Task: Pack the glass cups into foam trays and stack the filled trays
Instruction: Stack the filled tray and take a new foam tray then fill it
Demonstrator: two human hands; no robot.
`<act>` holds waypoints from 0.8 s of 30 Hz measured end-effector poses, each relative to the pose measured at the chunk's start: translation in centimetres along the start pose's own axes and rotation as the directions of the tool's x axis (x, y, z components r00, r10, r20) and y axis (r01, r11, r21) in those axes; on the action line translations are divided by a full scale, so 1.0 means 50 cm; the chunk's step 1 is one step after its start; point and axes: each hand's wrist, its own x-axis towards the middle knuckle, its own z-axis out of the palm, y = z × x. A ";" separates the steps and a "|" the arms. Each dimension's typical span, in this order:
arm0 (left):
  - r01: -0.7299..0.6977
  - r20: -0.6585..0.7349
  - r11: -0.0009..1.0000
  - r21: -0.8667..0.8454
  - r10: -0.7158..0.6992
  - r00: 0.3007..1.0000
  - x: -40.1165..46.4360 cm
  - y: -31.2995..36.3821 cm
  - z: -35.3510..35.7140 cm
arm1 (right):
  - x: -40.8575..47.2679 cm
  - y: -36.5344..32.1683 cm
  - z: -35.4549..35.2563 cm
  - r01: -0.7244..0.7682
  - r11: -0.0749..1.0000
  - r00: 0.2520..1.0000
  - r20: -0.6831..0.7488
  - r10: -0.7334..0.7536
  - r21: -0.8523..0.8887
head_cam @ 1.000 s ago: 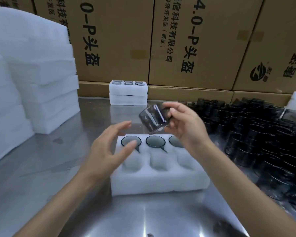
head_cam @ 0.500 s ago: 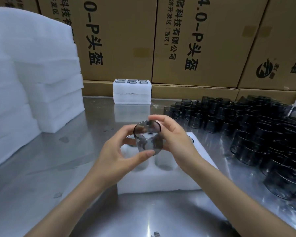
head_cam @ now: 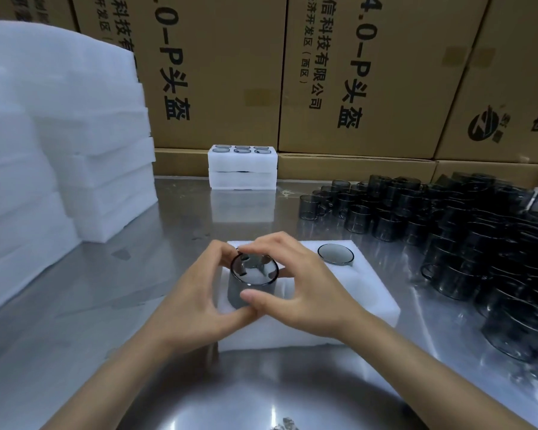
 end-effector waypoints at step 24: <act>-0.209 -0.031 0.895 0.394 0.240 0.970 -0.053 0.023 -0.033 | -0.032 0.003 0.009 0.099 0.860 0.942 0.325 0.080 -0.500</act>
